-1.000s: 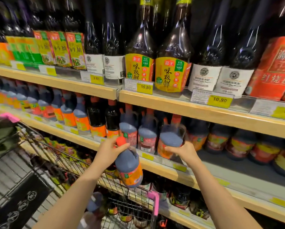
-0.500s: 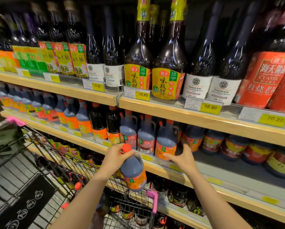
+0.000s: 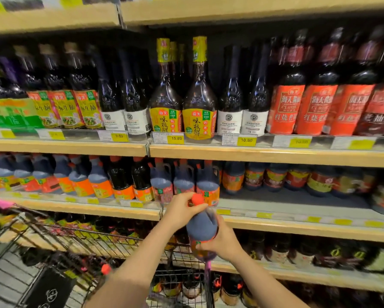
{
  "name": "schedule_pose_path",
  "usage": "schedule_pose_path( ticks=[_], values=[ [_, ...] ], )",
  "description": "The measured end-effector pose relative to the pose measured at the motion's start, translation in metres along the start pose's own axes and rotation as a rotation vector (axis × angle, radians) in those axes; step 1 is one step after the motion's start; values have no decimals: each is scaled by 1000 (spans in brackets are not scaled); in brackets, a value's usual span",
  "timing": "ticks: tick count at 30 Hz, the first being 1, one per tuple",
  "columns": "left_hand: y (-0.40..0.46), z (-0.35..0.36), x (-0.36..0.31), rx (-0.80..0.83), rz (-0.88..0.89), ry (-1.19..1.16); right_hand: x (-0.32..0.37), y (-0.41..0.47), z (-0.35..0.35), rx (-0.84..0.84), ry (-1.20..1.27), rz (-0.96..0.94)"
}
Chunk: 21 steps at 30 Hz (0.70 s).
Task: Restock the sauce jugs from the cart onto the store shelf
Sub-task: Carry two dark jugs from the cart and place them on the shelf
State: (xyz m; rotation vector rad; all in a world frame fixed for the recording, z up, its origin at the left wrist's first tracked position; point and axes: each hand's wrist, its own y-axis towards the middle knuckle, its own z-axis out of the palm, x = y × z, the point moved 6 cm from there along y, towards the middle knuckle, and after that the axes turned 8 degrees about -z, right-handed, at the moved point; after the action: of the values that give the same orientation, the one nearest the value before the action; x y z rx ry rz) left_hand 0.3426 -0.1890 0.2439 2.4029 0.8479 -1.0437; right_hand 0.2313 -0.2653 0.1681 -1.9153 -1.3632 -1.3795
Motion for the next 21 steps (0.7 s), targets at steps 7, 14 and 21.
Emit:
schedule_pose_path(
  ticks=[7,14,21],
  values=[
    [37,8,9,-20,-71,-160,-15,9,-64,-188,23,0],
    [75,69,39,-106,52,315,-39,63,-115,-325,29,-72],
    [86,103,63,-275,119,330,-91,97,-117,-366,33,38]
  ],
)
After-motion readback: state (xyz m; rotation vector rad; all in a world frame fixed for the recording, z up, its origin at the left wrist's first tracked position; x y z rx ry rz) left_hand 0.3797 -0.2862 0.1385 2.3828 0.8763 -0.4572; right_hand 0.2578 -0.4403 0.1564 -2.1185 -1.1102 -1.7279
